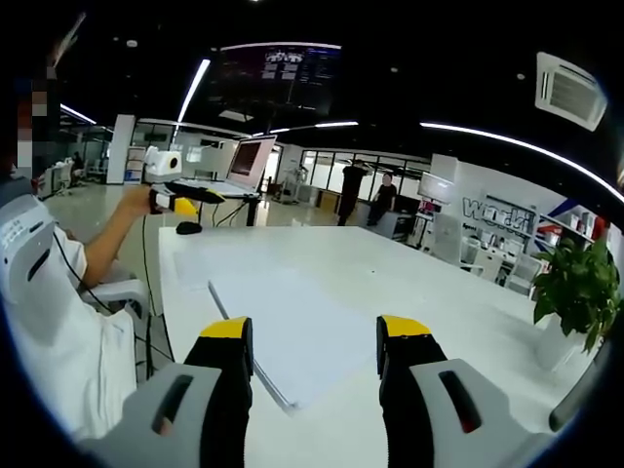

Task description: Grasp the top corner of one sheet in the document stack and pull a single sheet out from the document stack, separating that one sheet from the rest and lifting it clear until the single sheet is fully removed from the stack

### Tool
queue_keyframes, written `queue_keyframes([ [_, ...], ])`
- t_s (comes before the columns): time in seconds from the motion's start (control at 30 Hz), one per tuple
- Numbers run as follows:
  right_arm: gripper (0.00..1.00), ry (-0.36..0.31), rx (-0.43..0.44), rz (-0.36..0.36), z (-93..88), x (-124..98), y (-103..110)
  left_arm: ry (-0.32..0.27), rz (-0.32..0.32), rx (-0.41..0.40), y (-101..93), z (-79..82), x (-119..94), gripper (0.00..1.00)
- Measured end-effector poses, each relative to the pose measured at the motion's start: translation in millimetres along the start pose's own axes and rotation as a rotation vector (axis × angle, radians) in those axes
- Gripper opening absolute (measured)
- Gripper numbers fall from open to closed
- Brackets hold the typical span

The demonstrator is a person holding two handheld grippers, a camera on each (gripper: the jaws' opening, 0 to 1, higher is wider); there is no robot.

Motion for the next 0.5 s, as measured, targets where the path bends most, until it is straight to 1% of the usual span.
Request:
queue_keyframes([
  [0.13, 0.51, -0.007, 0.000, -0.003, 0.8, -2.5, 0.4, 0.000, -0.005, 0.001, -1.1, -0.7, 0.0, 0.59],
  [0.33, 0.51, 0.000, 0.003, -0.004, -1.5, -0.5, -1.2, 0.001, -0.038, 0.023, -7.7, -2.1, 6.8, 0.59],
  [0.5, 0.51, -0.005, 0.003, -0.004, -1.3, -2.4, -0.8, 0.005, -0.050, 0.031, -10.6, -3.1, 8.7, 0.59],
])
Point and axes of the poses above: the point that each gripper's makers call its tool centre point, and the gripper's own axes: x roughly forward along the fingers, y roughly to its left, z roughly out of its top, the point moved 10 cm from there along -x, roughly backward along the fingers, and after that the axes turned 1 degree about z, right-handed, at the moved point
